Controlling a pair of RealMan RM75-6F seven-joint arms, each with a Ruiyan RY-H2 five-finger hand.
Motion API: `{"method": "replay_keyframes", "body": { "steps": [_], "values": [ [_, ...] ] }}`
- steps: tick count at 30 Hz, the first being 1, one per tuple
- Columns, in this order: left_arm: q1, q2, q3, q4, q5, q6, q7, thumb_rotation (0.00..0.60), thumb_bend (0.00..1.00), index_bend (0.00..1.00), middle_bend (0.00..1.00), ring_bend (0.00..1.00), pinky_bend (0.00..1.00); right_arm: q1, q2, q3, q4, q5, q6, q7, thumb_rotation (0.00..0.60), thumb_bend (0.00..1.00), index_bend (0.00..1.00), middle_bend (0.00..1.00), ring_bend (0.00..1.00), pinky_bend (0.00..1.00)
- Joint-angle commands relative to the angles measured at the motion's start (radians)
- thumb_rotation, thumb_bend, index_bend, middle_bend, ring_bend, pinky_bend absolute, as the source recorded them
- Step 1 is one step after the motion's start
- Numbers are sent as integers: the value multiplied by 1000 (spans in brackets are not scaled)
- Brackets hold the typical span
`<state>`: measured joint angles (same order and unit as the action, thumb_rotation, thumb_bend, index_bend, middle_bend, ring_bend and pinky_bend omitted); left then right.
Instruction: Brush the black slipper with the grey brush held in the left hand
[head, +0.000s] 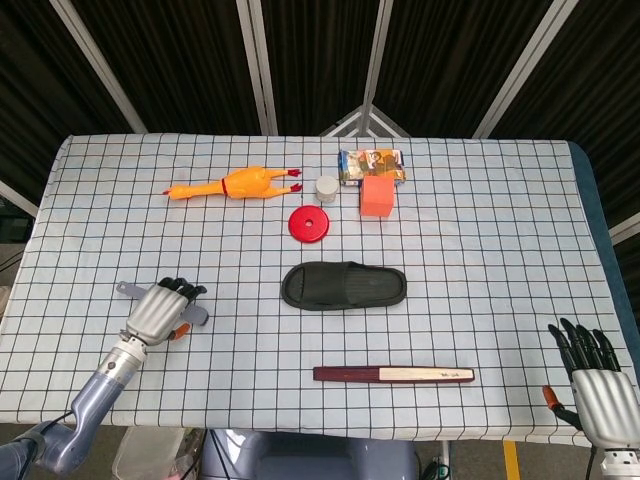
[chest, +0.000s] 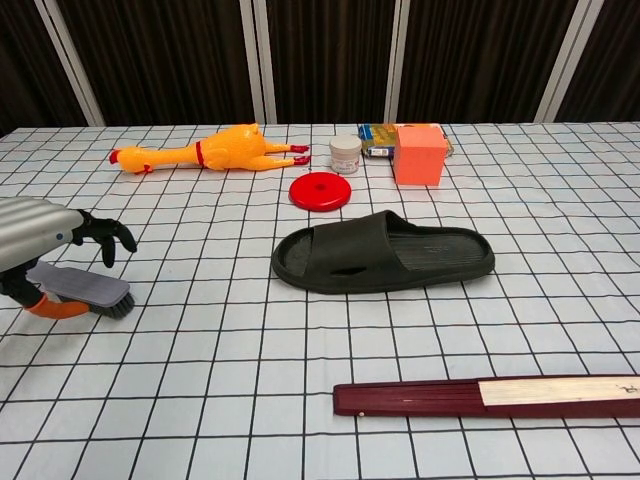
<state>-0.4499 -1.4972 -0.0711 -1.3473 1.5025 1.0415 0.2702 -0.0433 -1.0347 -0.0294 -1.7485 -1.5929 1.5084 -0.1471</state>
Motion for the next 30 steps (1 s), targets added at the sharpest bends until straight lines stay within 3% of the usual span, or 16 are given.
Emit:
{"method": "replay_keyframes", "body": {
  "steps": [1,20,27,30],
  "values": [
    [-3,2,5,0,-7,-5,-9,600,325,268,385,271,303,2,-2,1,-2,5,-4,-7,600,383,0,0,0,0],
    [-28,-8,23,19,-29,-17,-20,600,383,309,429,311,340,2,0,-1,-9,13,-6,-16,600,383,0,0,0,0],
    [-35,-2,27,8,-26,-10,-24,600,470,364,481,357,399,3,3,-3,-9,10,-7,-11,600,383,0,0,0,0],
    [-38,2,26,3,-27,-6,-29,600,580,416,524,398,446,3,5,-4,-9,11,-9,-9,600,383,0,0,0,0]
  ]
}}
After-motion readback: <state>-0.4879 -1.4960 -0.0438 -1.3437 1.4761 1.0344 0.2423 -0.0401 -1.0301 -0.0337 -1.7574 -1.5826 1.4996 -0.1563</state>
